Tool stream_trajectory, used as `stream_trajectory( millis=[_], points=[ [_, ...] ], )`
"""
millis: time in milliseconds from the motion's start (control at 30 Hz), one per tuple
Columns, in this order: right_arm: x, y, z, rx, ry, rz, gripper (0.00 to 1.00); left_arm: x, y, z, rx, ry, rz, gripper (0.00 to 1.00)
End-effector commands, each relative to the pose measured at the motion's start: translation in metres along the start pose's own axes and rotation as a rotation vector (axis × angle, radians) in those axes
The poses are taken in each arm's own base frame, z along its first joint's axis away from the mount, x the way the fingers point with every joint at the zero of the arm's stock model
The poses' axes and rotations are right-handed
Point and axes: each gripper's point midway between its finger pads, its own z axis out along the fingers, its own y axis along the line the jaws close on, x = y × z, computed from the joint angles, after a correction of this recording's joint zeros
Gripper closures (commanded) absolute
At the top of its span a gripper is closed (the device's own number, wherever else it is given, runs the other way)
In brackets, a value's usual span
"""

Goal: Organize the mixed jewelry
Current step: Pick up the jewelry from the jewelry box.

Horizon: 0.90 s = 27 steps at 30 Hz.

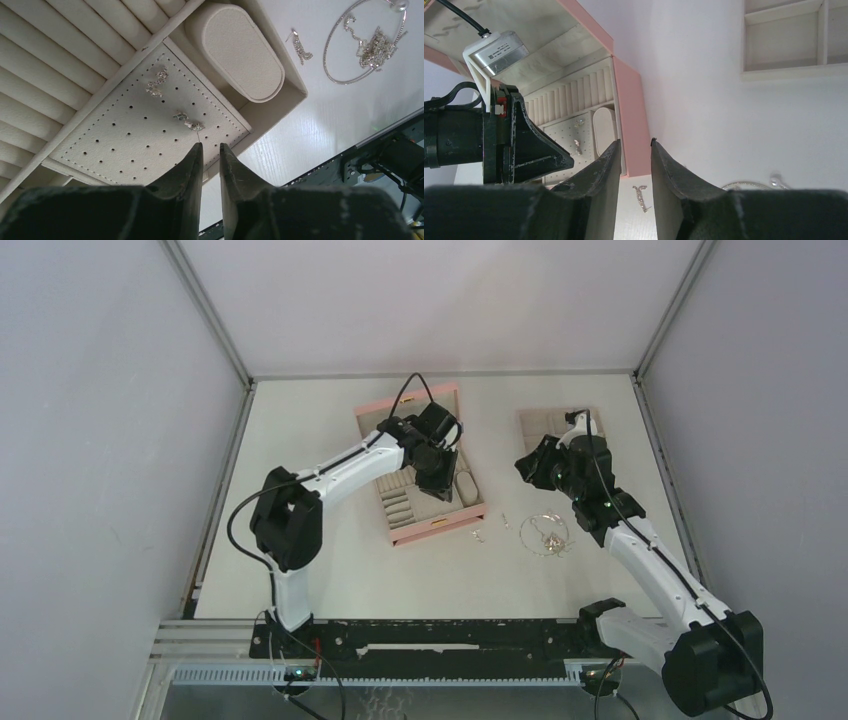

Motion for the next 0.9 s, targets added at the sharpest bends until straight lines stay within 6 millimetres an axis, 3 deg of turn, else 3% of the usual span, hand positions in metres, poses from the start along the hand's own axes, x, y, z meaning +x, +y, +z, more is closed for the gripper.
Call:
stream_trajectory(
  millis=[0,500,667,867],
  points=[
    [-0.009,0.004,-0.001,-0.022,-0.030,-0.020,0.63,-0.010,-0.008,-0.006,0.018,-0.028,0.034,0.77],
    [-0.007,0.004,-0.002,-0.023,-0.021,-0.015,0.63,-0.014,-0.005,-0.008,0.000,-0.052,0.037,0.79],
    [-0.005,0.004,-0.001,-0.024,-0.015,-0.015,0.63,-0.021,-0.007,-0.015,0.004,-0.089,0.030,0.73],
    [-0.006,0.005,-0.001,-0.027,-0.017,-0.016,0.63,-0.027,-0.008,-0.018,-0.002,-0.111,0.021,0.73]
  ],
)
